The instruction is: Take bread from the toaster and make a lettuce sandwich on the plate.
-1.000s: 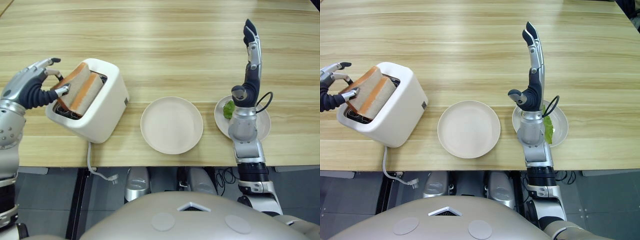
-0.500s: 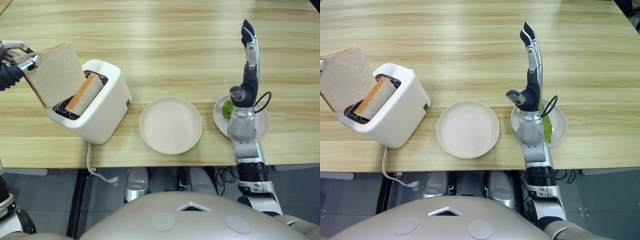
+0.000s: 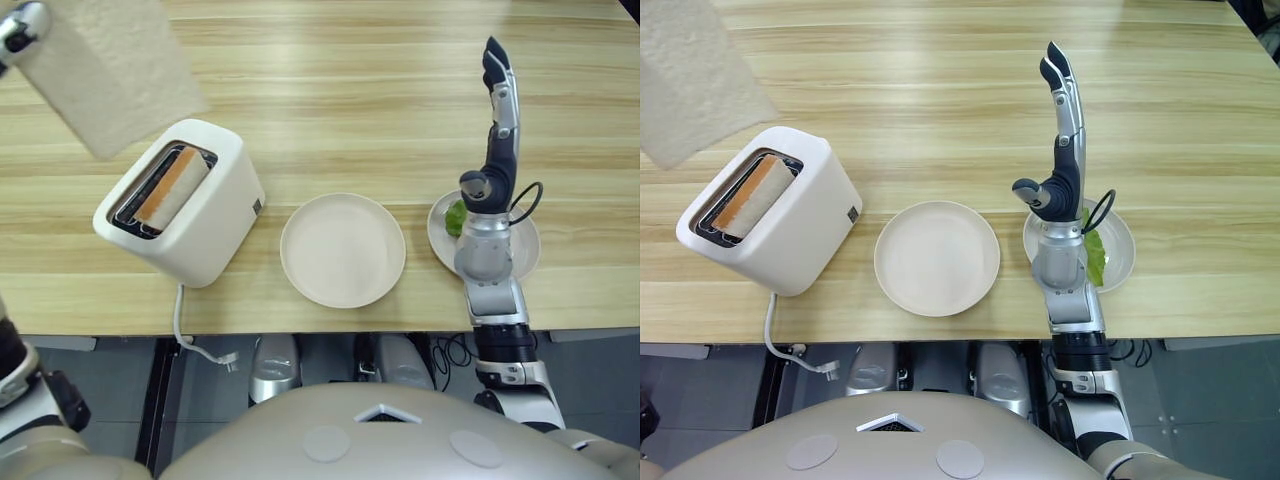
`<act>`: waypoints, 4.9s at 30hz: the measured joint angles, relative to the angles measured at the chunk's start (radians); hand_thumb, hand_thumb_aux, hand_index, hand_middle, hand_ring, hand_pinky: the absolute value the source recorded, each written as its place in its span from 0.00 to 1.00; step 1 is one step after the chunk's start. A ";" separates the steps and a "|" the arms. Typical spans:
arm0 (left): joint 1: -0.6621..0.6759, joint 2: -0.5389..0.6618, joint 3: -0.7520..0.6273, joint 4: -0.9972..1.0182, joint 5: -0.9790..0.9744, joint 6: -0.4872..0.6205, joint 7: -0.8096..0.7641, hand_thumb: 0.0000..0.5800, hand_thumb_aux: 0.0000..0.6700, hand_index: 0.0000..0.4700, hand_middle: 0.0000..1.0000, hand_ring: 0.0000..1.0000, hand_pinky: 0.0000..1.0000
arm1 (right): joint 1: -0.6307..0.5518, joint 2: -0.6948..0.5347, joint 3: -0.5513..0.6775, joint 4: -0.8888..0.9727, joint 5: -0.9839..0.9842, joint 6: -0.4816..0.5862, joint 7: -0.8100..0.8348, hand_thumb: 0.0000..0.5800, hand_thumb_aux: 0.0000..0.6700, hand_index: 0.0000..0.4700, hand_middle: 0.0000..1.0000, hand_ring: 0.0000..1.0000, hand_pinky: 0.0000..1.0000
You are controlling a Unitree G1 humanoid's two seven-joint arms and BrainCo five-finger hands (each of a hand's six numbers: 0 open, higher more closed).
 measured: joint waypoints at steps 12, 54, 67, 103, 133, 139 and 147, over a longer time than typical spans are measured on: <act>-0.001 -0.258 -0.530 -0.037 -0.048 0.090 -0.018 1.00 1.00 0.98 1.00 1.00 1.00 | -0.078 -0.254 -0.112 0.010 0.150 0.120 0.186 0.00 0.00 0.00 0.00 0.00 0.00; -0.072 -0.404 -0.830 0.700 0.485 -0.418 0.066 0.47 0.27 0.27 0.00 0.00 0.00 | -0.031 -0.821 0.301 0.544 -0.580 0.152 0.069 0.00 0.00 0.00 0.00 0.00 0.00; -0.061 -0.363 -0.807 0.600 0.525 -0.437 0.090 0.00 0.00 0.00 0.00 0.00 0.00 | -0.072 -0.815 0.377 0.591 -0.602 0.190 0.022 1.00 1.00 0.98 0.00 0.00 0.00; 0.042 -0.299 -0.438 0.142 0.440 -0.320 0.112 0.00 0.00 0.00 0.00 0.00 0.00 | -0.153 -0.627 0.365 0.004 -0.600 0.166 0.003 1.00 1.00 0.98 1.00 1.00 1.00; 0.141 -0.184 -0.257 0.016 0.367 -0.268 0.093 0.00 0.00 0.00 0.00 0.00 0.00 | -0.308 -0.375 0.718 0.408 -0.791 0.105 -0.083 0.00 0.00 0.00 0.00 0.00 0.00; 0.256 -0.042 -0.189 0.016 0.432 -0.304 0.045 0.00 0.00 0.00 0.00 0.00 0.00 | -0.300 -0.410 0.721 0.373 -0.796 0.131 -0.091 0.00 0.00 0.00 0.00 0.00 0.00; 0.315 0.076 -0.099 0.060 0.530 -0.328 0.031 0.00 0.00 0.00 0.00 0.00 0.00 | -0.275 -0.459 0.664 0.257 -0.742 0.151 -0.060 0.00 0.00 0.00 0.00 0.00 0.00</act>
